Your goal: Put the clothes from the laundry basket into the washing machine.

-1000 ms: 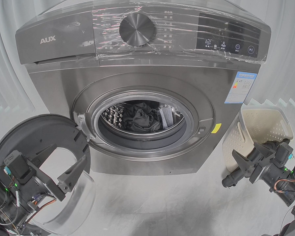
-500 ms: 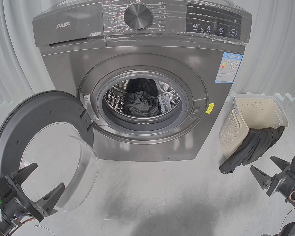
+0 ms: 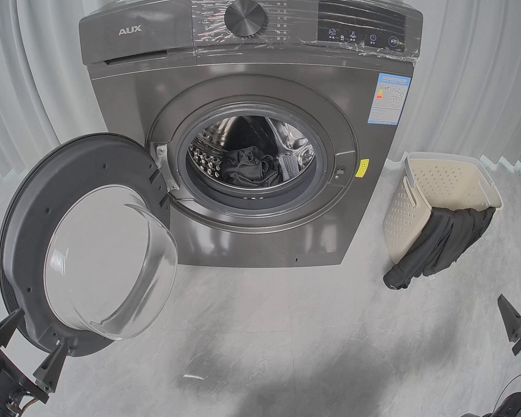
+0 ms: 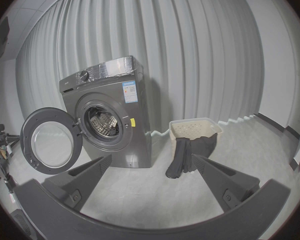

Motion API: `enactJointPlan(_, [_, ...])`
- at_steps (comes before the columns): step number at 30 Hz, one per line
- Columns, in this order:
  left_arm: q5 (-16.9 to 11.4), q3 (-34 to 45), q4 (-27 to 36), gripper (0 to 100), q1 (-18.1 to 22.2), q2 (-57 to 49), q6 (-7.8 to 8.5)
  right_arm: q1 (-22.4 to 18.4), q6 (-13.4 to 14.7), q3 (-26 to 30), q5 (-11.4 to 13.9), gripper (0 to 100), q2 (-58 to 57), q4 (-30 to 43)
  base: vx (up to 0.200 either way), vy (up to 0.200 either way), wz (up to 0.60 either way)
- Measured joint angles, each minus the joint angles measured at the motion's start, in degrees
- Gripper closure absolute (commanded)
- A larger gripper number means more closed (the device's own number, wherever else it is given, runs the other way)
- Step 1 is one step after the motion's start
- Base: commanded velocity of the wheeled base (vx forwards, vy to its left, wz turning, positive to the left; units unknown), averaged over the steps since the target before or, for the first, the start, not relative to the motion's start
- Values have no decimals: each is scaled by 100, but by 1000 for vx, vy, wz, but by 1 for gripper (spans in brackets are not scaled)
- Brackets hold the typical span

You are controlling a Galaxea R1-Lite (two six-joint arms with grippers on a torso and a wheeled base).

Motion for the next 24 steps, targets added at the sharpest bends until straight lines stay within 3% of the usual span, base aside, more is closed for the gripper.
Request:
enactJointPlan(5, [-297,77,919,0,578,-816,77,-333,-32,-66,44,0,-1128,1223,0,0,0])
enactJointPlan(10, [-490,91,1783,0,1093,-1565,41,-608,-119,-138,66,0,-2093,2011,0,0,0])
enactJointPlan(13, [-533,91,1864,0,1290,-1835,-2,-722,-150,-80,49,0,-2449,2072,0,0,0])
enactJointPlan(18, [-539,91,1882,0,1580,-2075,-13,-951,-315,-13,52,0,-2743,2050,0,-200,0])
enactJointPlan(21, [-536,91,1886,0,1716,-2142,-29,-1202,-503,-6,325,0,-2870,2163,0,-67,0])
enactJointPlan(24, [-512,91,1888,0,1843,-2188,15,-1370,-590,-2,879,0,-3007,2493,0,0,0])
